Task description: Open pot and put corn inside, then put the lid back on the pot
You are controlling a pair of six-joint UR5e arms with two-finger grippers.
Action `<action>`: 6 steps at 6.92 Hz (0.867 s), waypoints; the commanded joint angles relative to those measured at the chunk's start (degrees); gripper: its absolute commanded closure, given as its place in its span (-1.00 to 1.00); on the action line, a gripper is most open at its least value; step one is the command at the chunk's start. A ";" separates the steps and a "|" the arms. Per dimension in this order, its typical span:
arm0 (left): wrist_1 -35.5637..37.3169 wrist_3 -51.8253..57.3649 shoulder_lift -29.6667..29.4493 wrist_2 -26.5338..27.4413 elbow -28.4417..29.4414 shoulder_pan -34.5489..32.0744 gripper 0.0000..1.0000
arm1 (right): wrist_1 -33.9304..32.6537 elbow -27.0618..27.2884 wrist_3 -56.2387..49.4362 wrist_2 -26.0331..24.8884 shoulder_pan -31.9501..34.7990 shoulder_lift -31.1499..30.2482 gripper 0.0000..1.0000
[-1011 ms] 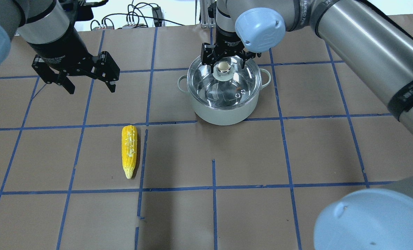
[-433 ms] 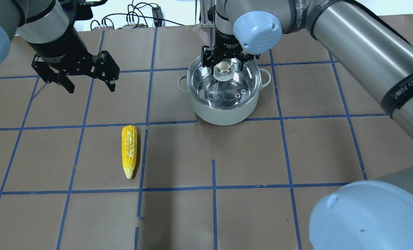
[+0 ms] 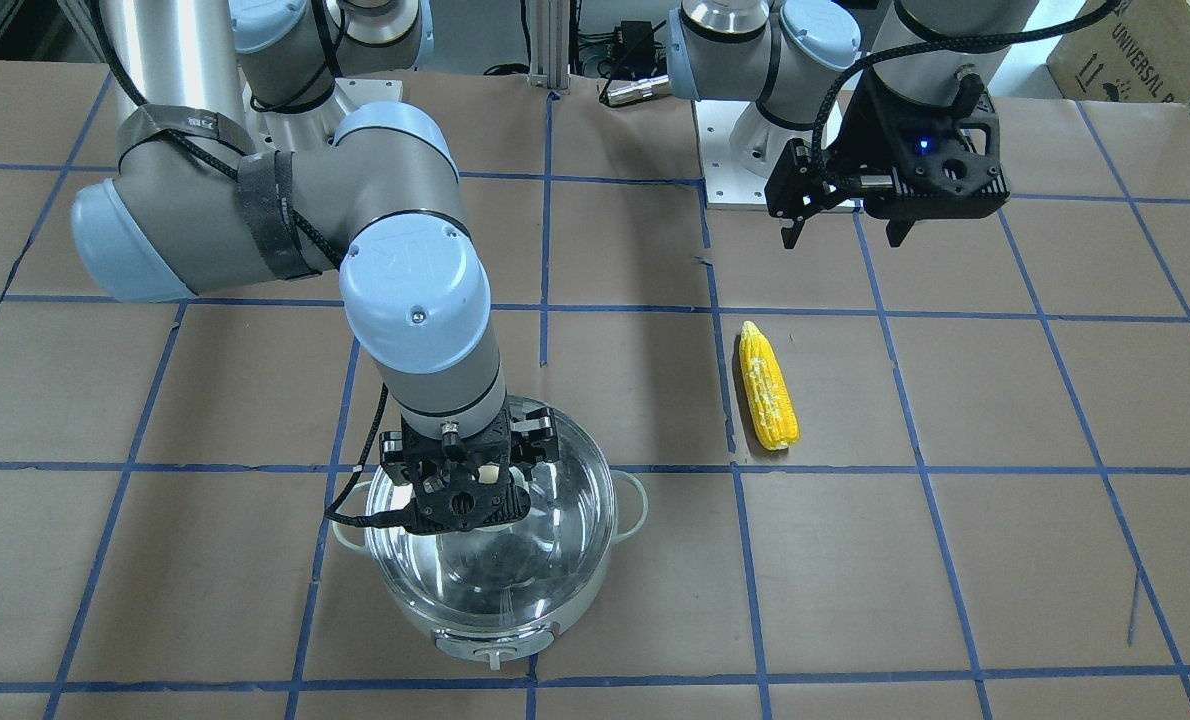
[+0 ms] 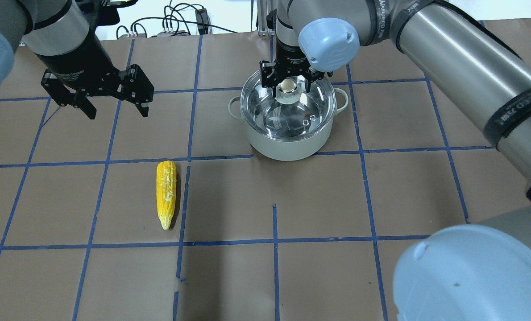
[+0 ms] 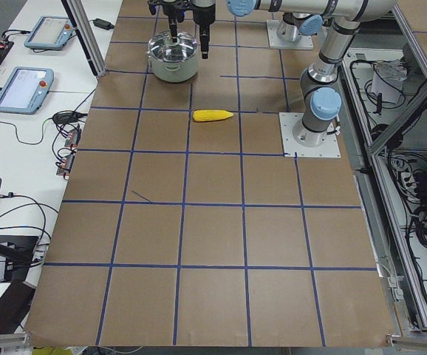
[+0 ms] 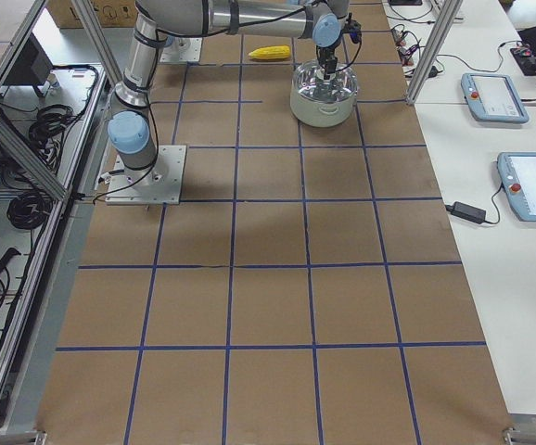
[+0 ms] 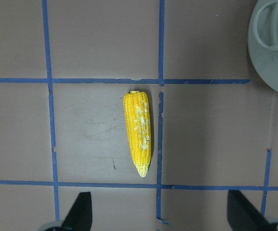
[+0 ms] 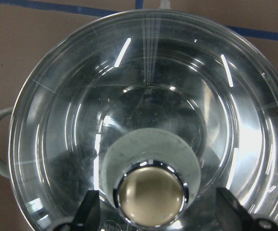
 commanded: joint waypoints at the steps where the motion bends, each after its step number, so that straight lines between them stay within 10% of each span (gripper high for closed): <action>1: -0.03 -0.03 0.00 0.03 -0.03 -0.01 -1.00 | 0.73 -4.42 0.09 -0.33 0.09 2.15 -0.71; 6: -0.03 -0.03 0.00 0.03 -0.03 -0.19 -1.00 | 1.35 -4.45 0.09 -0.68 1.14 2.78 -0.62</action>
